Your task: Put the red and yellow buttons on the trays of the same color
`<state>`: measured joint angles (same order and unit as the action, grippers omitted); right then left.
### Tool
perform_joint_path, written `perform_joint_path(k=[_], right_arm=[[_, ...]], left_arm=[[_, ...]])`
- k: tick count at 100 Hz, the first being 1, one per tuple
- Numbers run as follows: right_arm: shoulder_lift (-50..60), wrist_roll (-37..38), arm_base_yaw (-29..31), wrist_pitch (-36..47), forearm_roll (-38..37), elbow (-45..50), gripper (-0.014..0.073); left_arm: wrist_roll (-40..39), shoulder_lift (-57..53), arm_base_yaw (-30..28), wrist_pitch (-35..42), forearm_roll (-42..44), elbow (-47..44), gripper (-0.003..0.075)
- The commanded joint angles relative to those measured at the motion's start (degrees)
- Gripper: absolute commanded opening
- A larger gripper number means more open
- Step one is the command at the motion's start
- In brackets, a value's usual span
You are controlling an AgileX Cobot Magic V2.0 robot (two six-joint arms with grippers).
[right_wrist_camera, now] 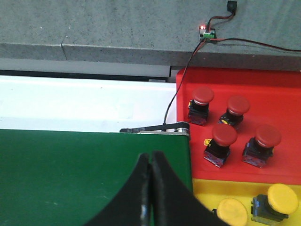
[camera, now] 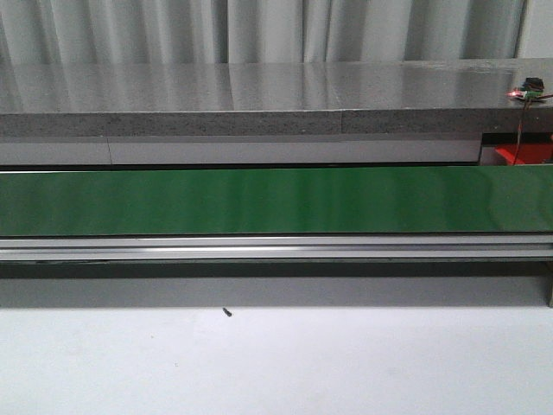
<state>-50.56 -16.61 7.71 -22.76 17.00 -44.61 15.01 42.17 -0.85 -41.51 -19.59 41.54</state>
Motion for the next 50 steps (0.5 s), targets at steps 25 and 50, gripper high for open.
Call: perform_joint_path(k=[25,50], right_arm=[[14.4,-0.4,-0.1,4.1,0.4,6.9,-0.0122],[24.0,-0.4,-0.1,5.1,0.2,13.0,-0.0122]], left_arm=[[0.0,-0.1,0.4,3.6,-1.5,1.5,-0.0020],[0.0,-0.1,0.4,3.6,-1.5,1.5,-0.0020]])
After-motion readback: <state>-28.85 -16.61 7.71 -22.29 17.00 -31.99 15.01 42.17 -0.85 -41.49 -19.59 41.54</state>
